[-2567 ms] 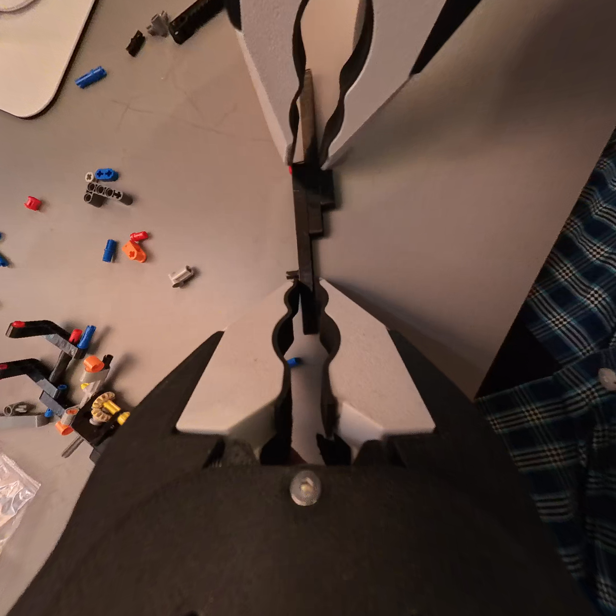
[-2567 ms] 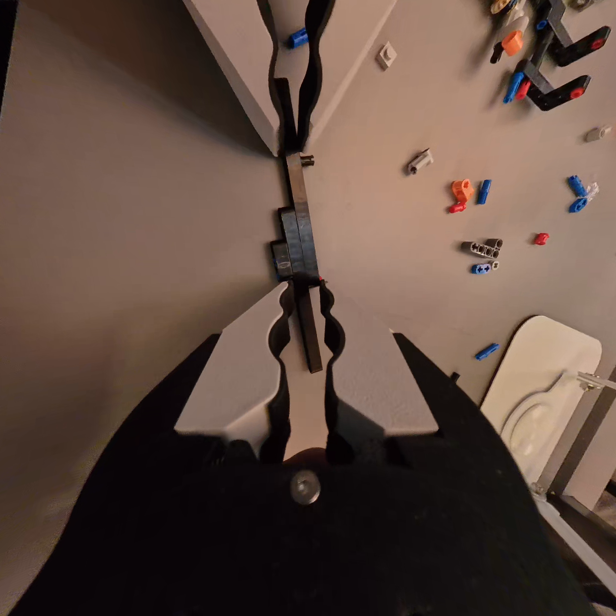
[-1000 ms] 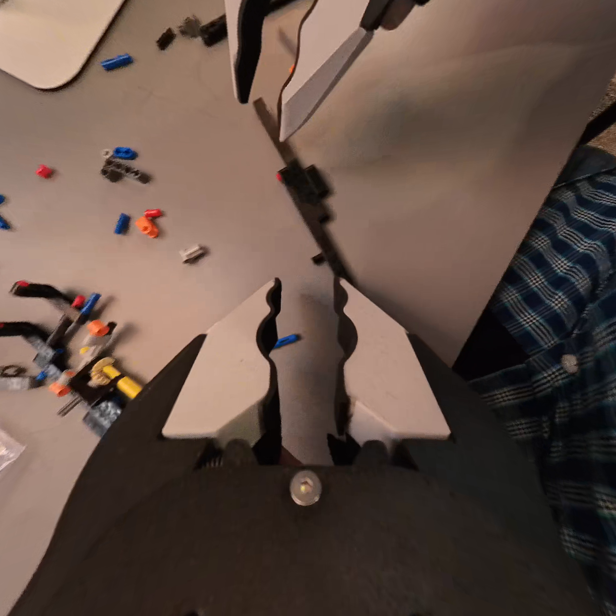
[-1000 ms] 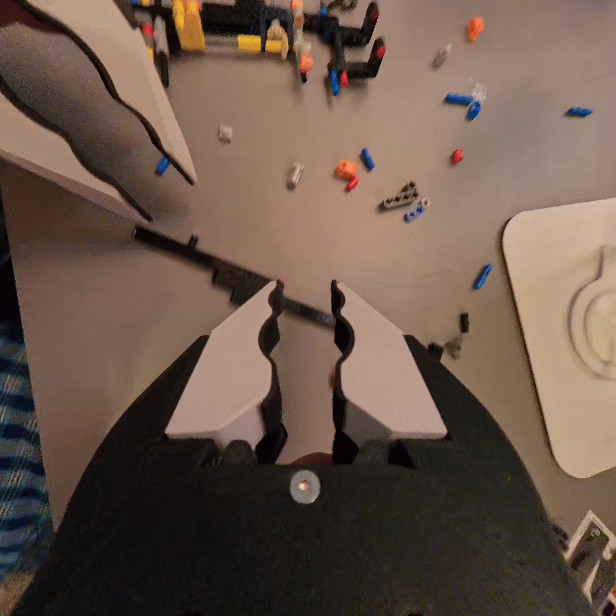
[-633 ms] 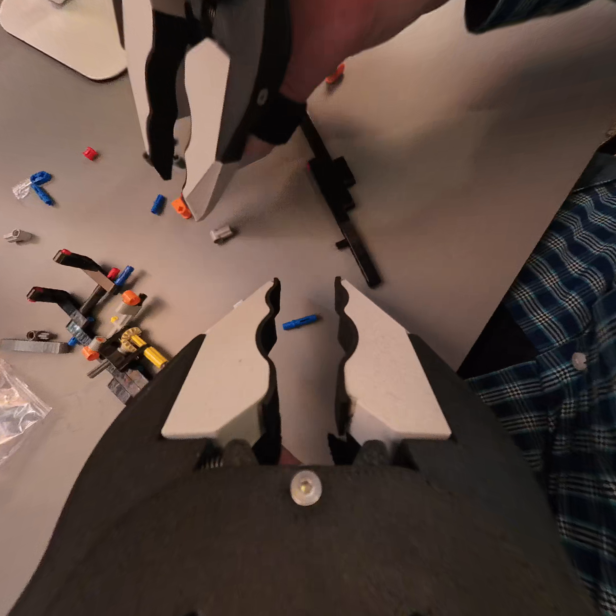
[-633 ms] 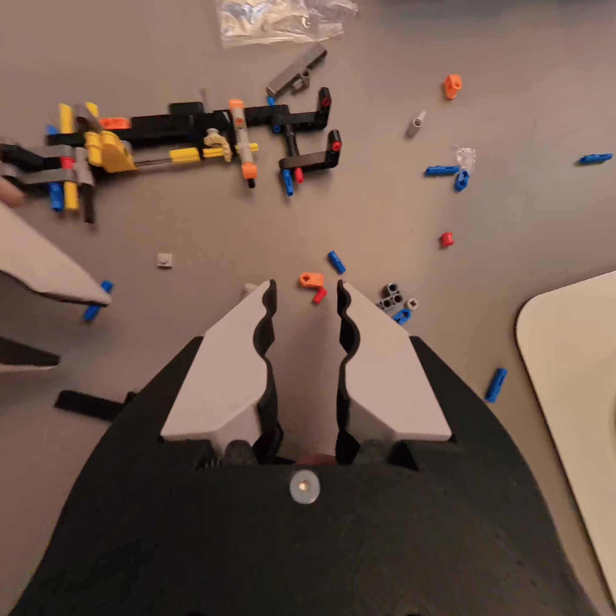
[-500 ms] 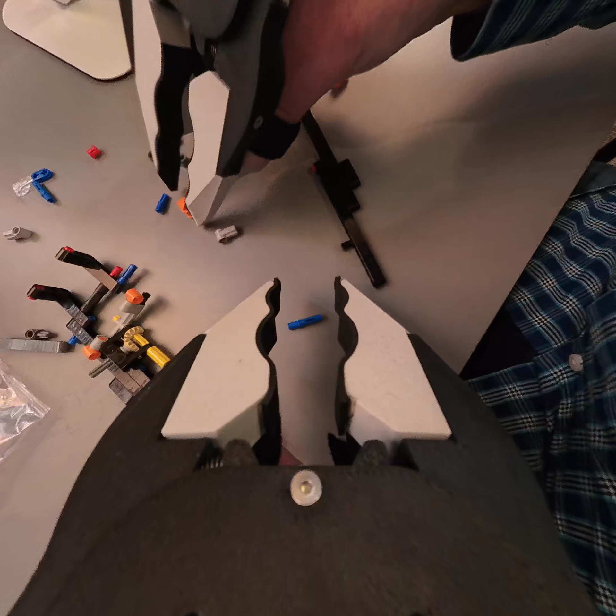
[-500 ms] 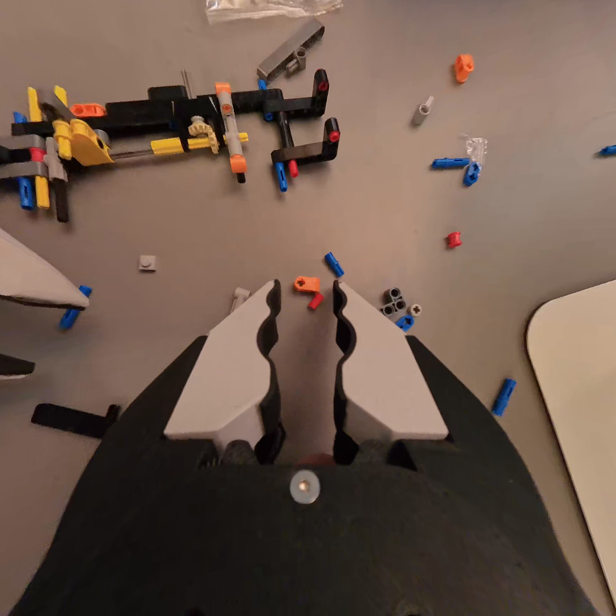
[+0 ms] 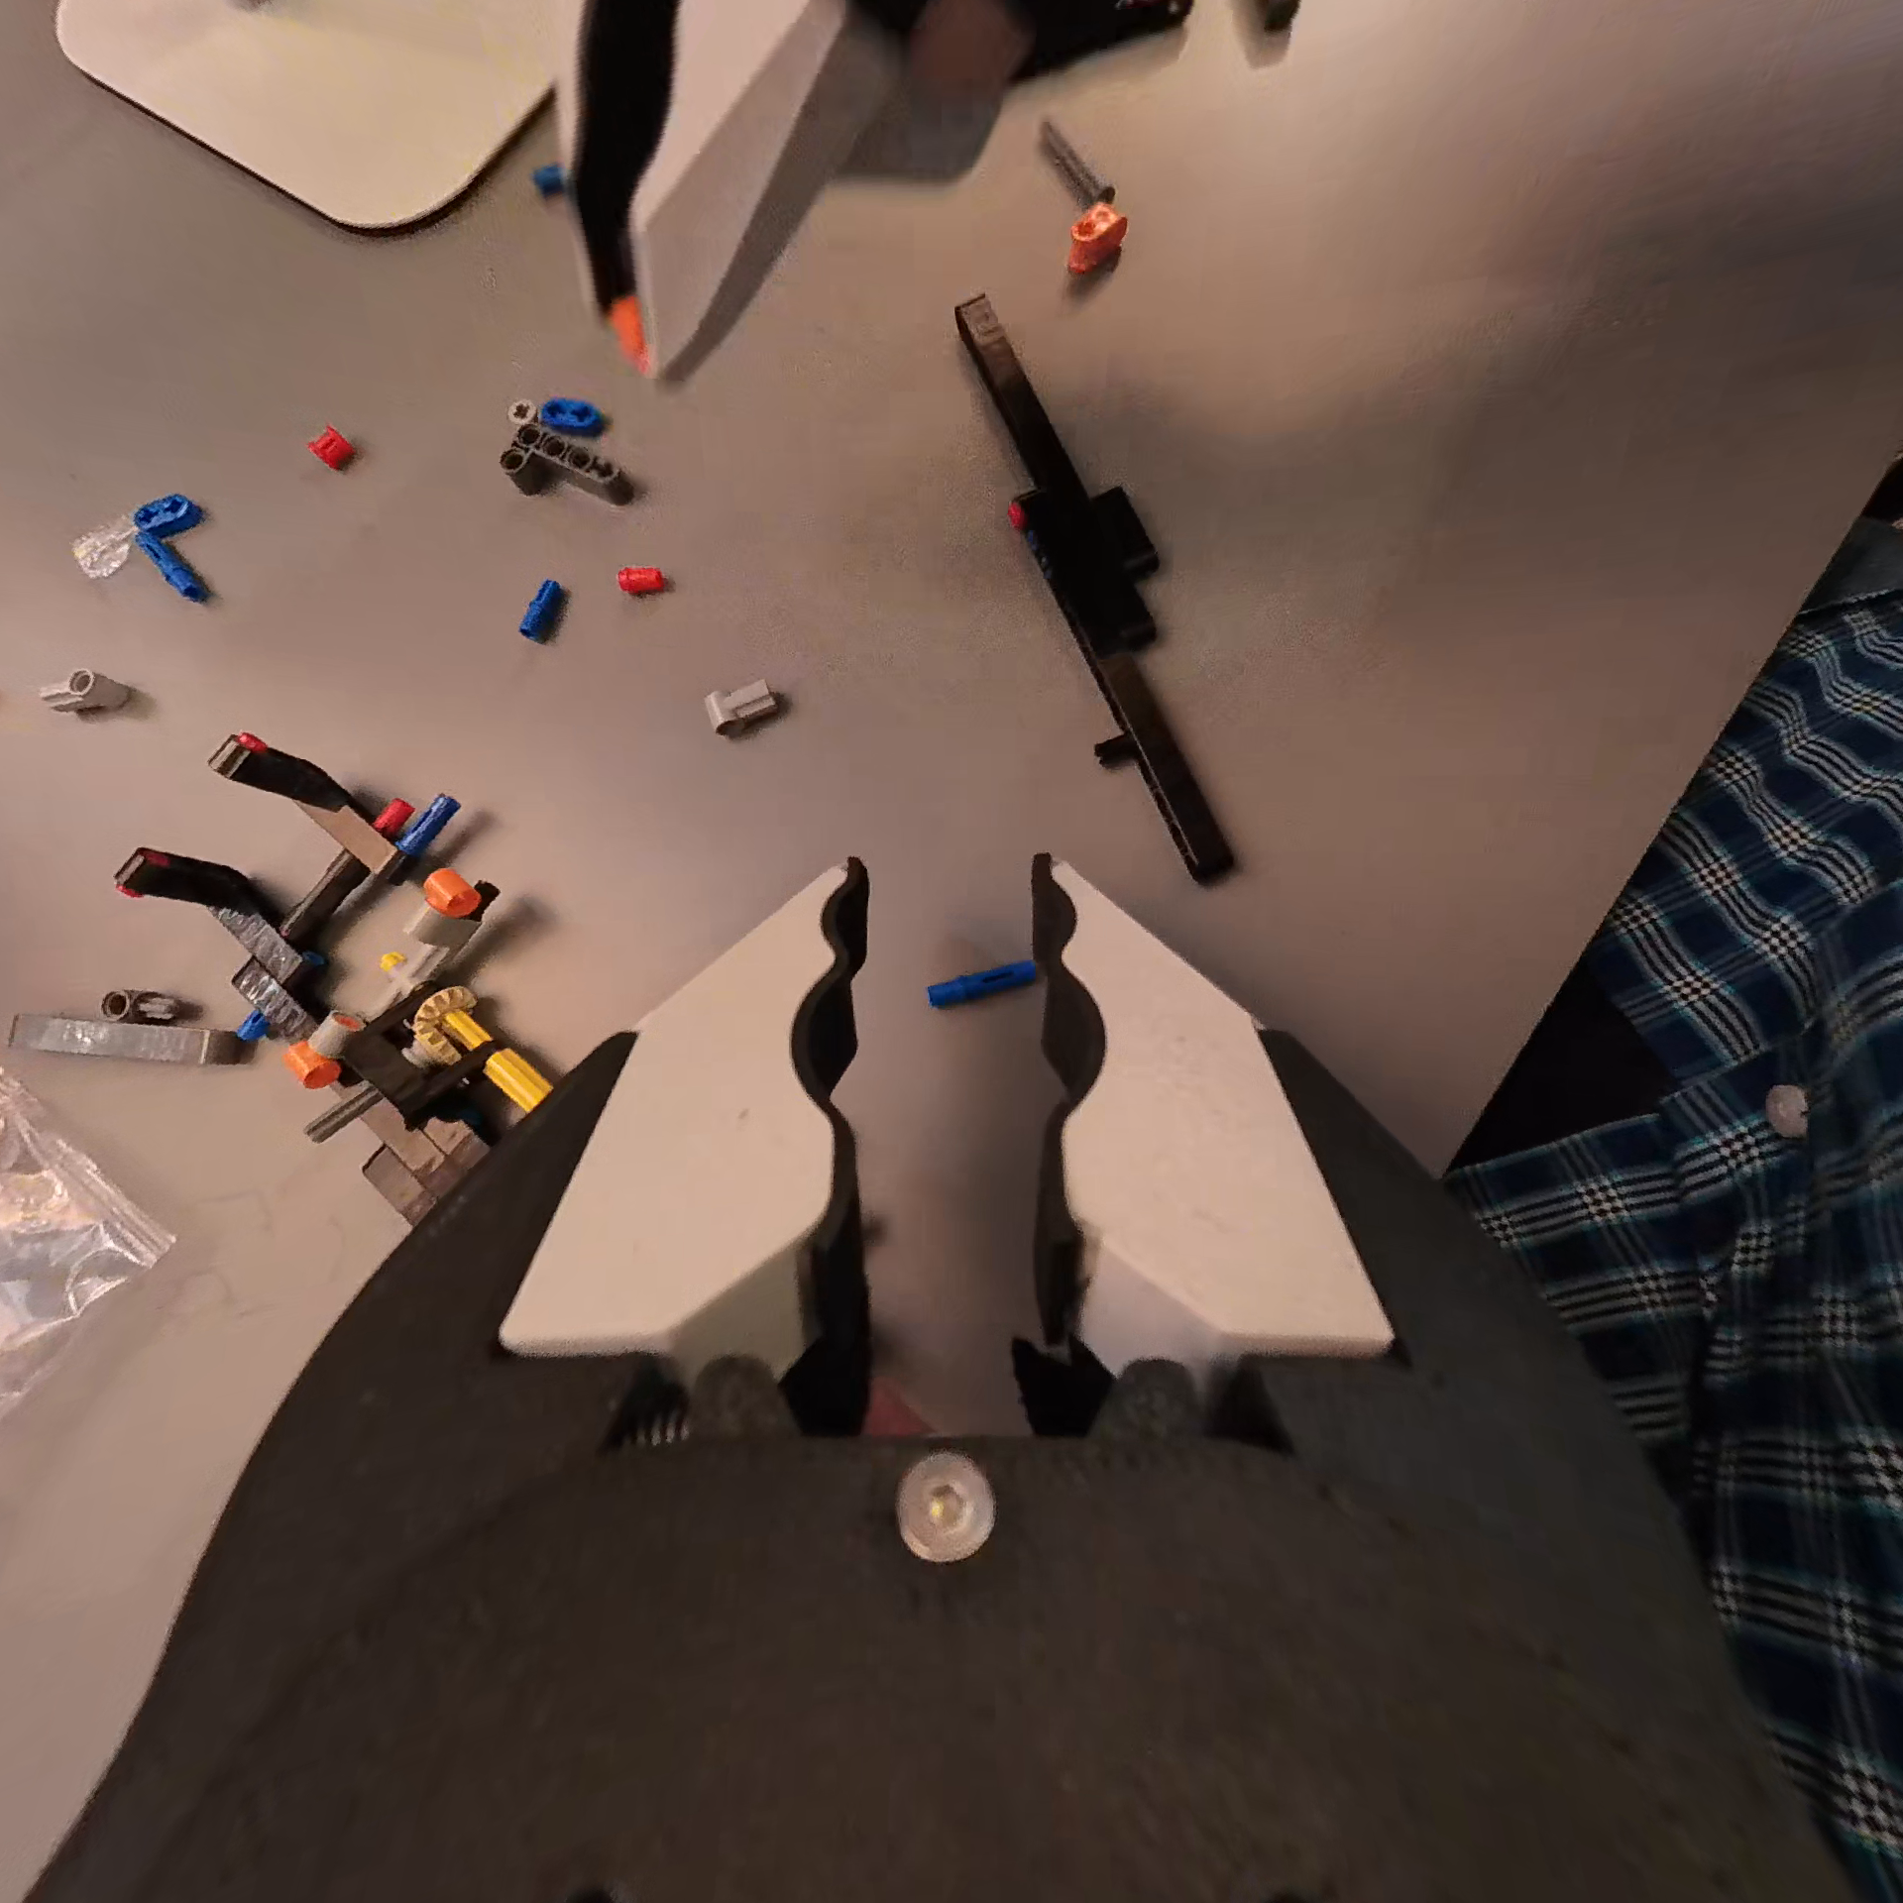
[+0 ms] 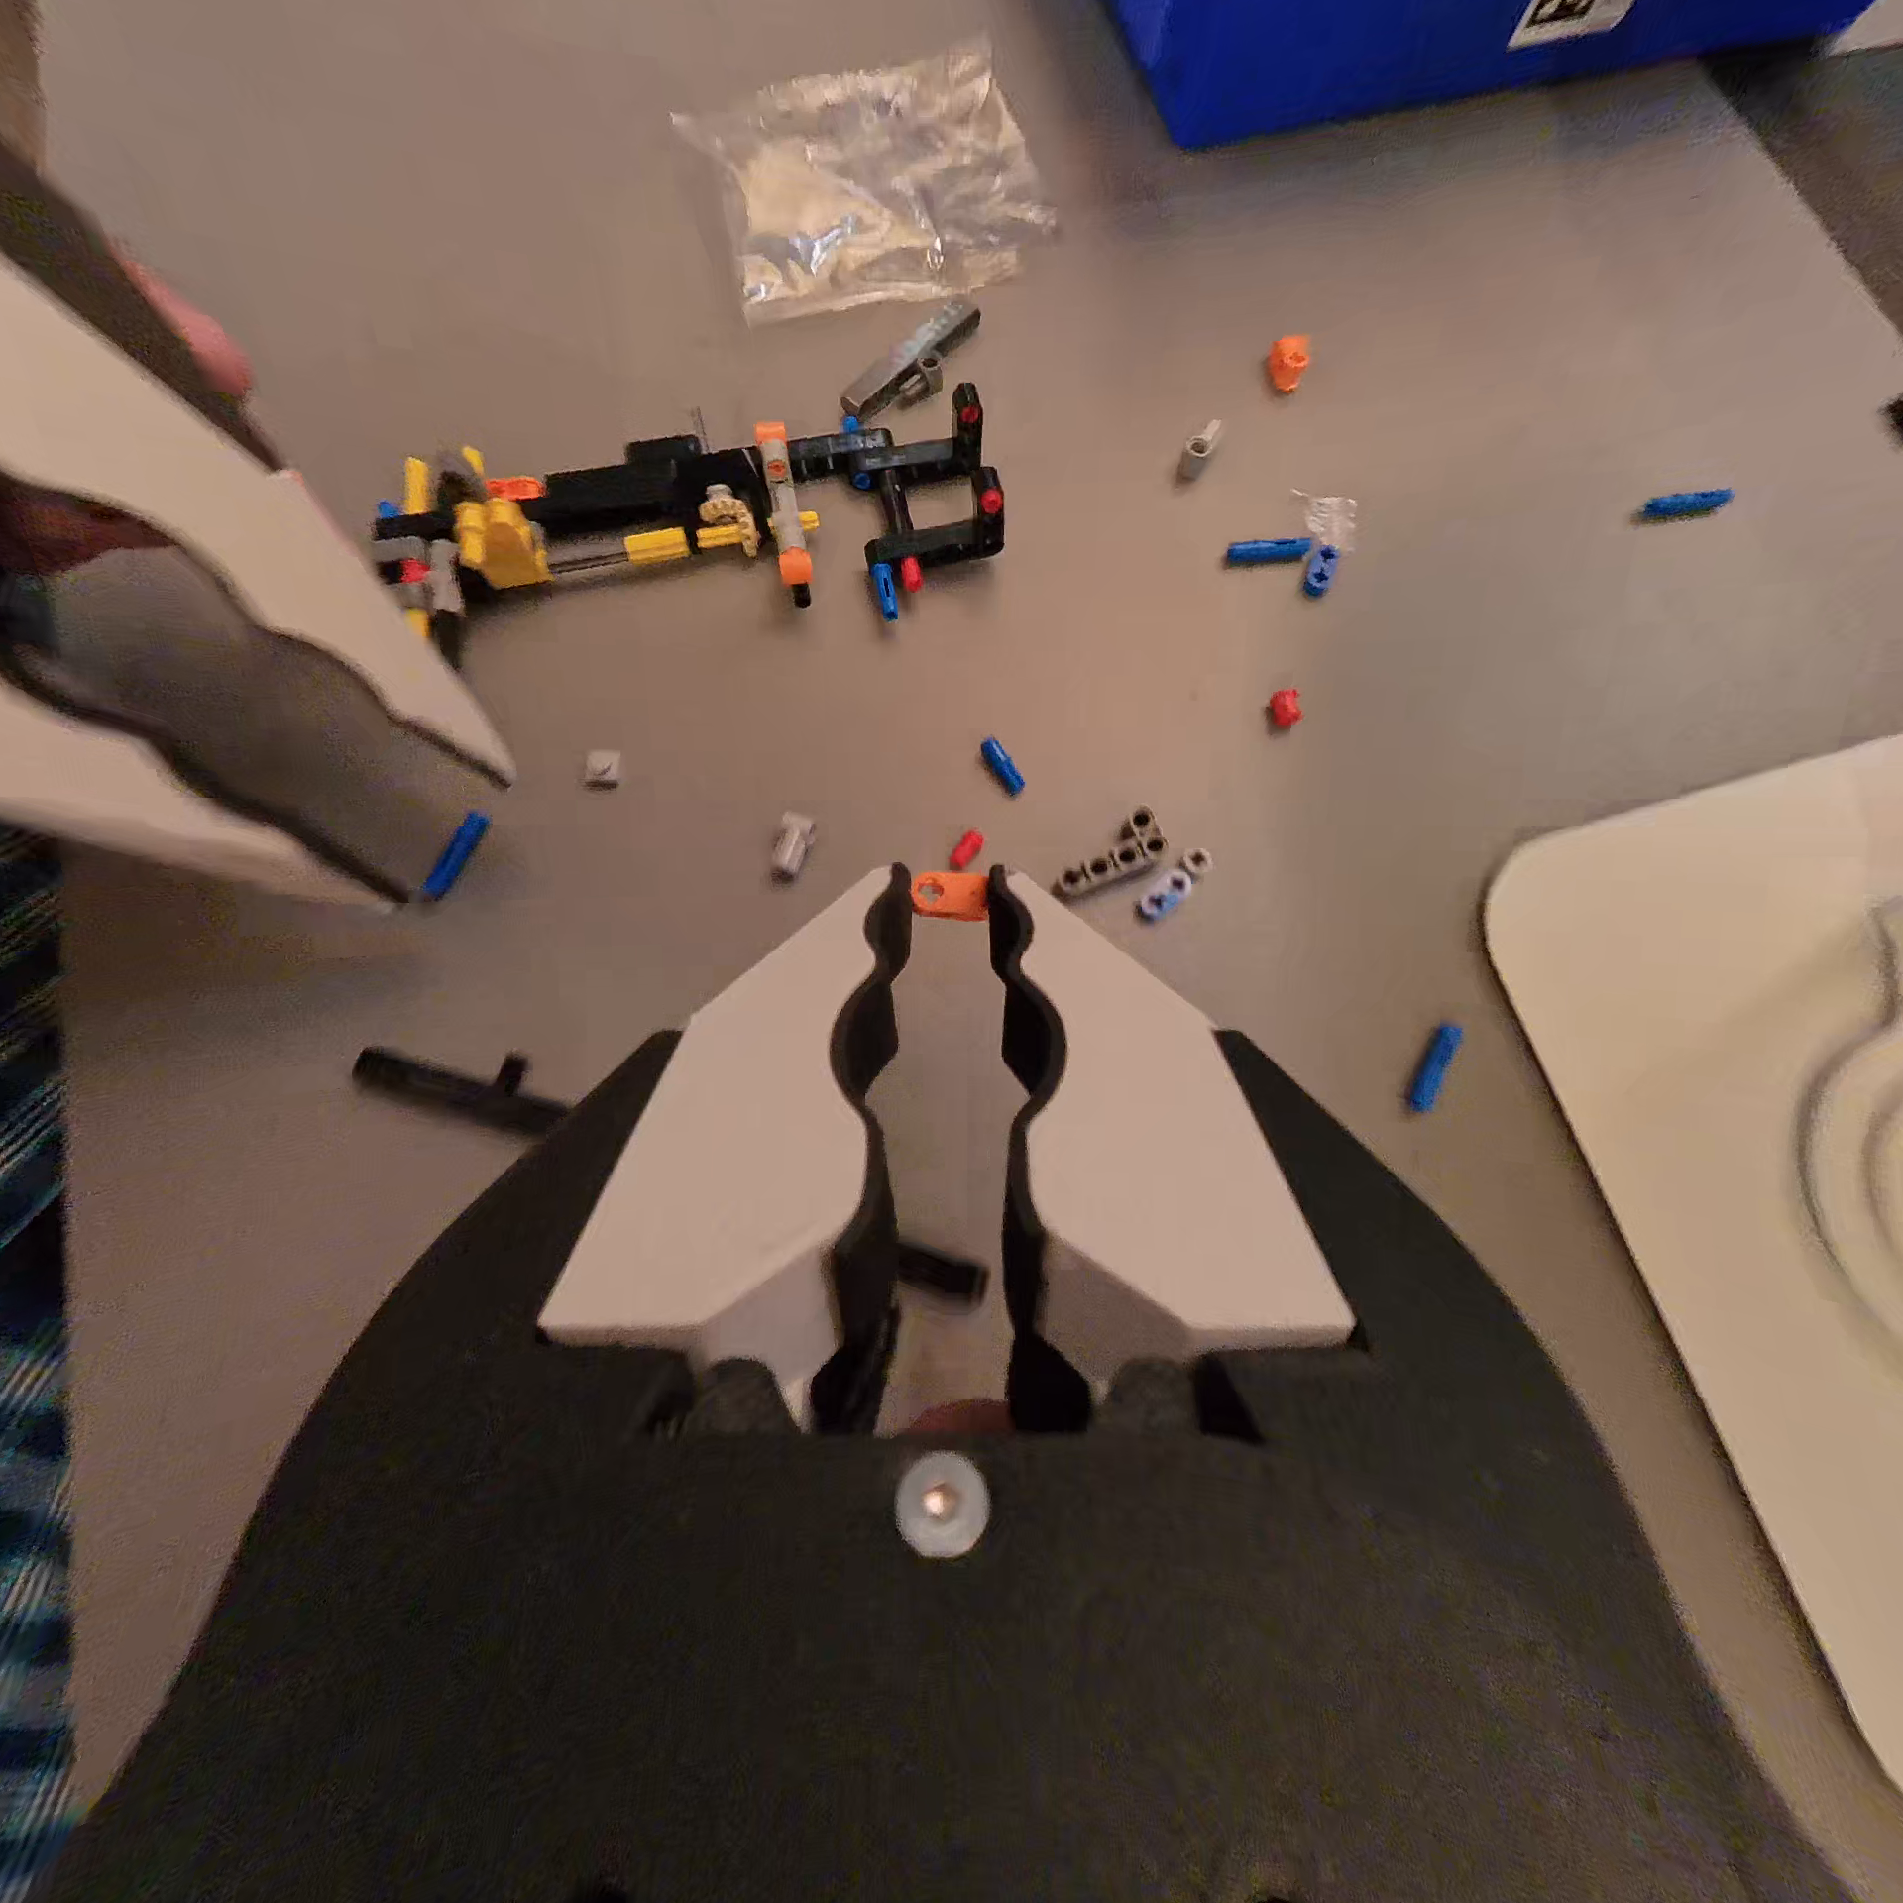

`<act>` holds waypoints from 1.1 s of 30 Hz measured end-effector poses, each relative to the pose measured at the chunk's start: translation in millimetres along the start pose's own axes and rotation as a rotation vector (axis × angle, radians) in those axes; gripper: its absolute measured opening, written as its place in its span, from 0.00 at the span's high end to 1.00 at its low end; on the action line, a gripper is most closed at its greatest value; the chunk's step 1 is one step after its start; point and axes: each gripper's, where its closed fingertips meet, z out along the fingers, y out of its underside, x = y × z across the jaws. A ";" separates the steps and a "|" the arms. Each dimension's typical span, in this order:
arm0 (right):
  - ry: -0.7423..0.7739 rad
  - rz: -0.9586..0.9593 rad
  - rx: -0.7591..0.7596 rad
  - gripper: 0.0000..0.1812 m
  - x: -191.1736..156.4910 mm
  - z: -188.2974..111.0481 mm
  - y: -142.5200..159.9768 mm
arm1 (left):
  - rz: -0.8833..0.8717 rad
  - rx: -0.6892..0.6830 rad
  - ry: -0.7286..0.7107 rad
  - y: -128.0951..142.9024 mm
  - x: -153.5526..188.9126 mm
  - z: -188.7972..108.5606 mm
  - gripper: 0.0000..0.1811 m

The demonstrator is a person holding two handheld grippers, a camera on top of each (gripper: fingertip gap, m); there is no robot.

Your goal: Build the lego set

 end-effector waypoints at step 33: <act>0.137 -0.075 -0.243 0.84 -2.2 -58.4 107.2 | 0.070 -0.033 0.020 1.3 14.7 3.8 0.83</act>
